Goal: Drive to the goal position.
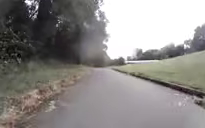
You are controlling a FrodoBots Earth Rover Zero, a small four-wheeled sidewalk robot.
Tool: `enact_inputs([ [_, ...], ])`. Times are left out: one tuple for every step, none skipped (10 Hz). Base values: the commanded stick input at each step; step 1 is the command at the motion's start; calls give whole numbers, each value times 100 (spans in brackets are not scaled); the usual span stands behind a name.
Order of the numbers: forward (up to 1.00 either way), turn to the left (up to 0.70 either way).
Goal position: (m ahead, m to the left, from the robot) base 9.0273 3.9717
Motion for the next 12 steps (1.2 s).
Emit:
enact_inputs([
  [100, 3],
  [100, 2],
  [100, 1],
  [100, -1],
  [100, -5],
  [100, -10],
  [100, -11],
  [100, -8],
  [100, 0],
  [100, 0],
  [100, 0],
  [100, 0],
])
